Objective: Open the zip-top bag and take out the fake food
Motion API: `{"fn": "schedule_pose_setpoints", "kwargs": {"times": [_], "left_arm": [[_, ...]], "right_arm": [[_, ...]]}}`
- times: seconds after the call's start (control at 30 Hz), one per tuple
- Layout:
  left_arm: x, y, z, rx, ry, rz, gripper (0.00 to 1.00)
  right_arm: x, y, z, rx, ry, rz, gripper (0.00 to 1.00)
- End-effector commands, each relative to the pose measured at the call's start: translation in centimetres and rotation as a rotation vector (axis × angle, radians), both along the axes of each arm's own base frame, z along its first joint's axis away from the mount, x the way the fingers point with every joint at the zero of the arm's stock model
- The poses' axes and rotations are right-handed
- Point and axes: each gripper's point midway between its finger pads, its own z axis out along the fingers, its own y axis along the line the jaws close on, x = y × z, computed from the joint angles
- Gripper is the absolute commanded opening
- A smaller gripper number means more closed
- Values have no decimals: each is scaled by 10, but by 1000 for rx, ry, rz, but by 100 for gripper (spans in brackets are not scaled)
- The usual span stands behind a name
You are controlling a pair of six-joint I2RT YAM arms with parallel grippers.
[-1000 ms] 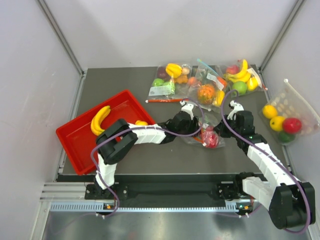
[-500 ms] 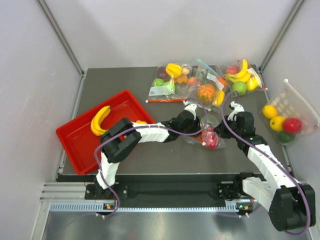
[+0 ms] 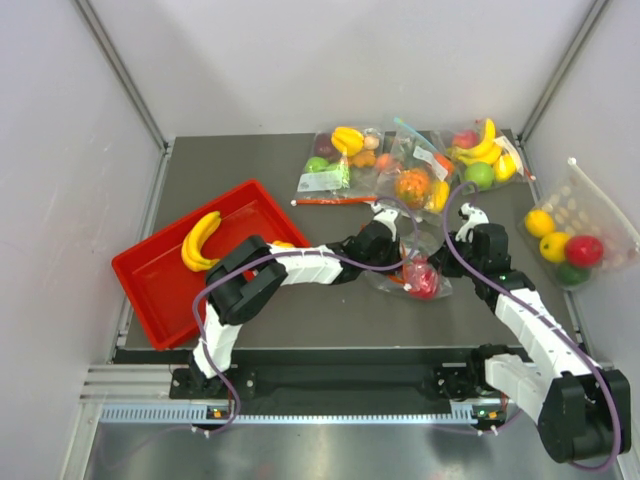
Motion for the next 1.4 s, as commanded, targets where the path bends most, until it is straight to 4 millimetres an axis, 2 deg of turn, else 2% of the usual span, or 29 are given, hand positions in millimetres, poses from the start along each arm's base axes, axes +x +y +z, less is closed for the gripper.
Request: {"fn": "schedule_pose_setpoints", "kwargs": {"times": [0.0, 0.07, 0.17, 0.2, 0.27, 0.3, 0.37, 0.4, 0.47, 0.5, 0.53, 0.6, 0.97, 1.1, 1.37], "left_arm": [[-24, -34, 35, -170, 12, -105, 10], [-25, -33, 36, -171, 12, -108, 0], [-23, -25, 39, -161, -8, -97, 0], [-20, -21, 47, -171, -23, -88, 0], [-19, -9, 47, -168, -27, -64, 0], [-15, -2, 60, -189, -46, -48, 0], [-13, 11, 62, -205, -57, -15, 0], [-9, 17, 76, -228, -78, 1, 0], [-6, 30, 80, -227, -96, 30, 0], [-2, 35, 92, -240, -122, 60, 0], [-2, 41, 90, -236, -124, 67, 0], [2, 50, 100, -250, -144, 92, 0], [23, 92, 109, -257, -223, 264, 0], [33, 103, 119, -263, -267, 315, 0], [56, 97, 144, -338, -292, 350, 0]], "right_arm": [[-22, 4, -22, -1, 96, 38, 0], [-22, 3, -23, -1, 98, 34, 0], [-21, 1, -23, -9, 99, 24, 0], [-20, -1, -22, -16, 94, 11, 0], [-20, -3, -21, -19, 90, 0, 0], [-20, -4, -20, -21, 86, -4, 0], [-20, -4, -20, -21, 83, -6, 0], [-20, -4, -21, -21, 86, -10, 0], [-20, -5, -21, -25, 89, -12, 0], [-20, -5, -21, -25, 89, -14, 0], [-19, -5, -21, -25, 90, -17, 0], [-19, -6, -21, -26, 88, -20, 0], [-20, -5, -20, -22, 88, -19, 0], [-27, 11, -13, 0, 72, 68, 0], [-47, 47, -3, -25, 39, 158, 0]]}}
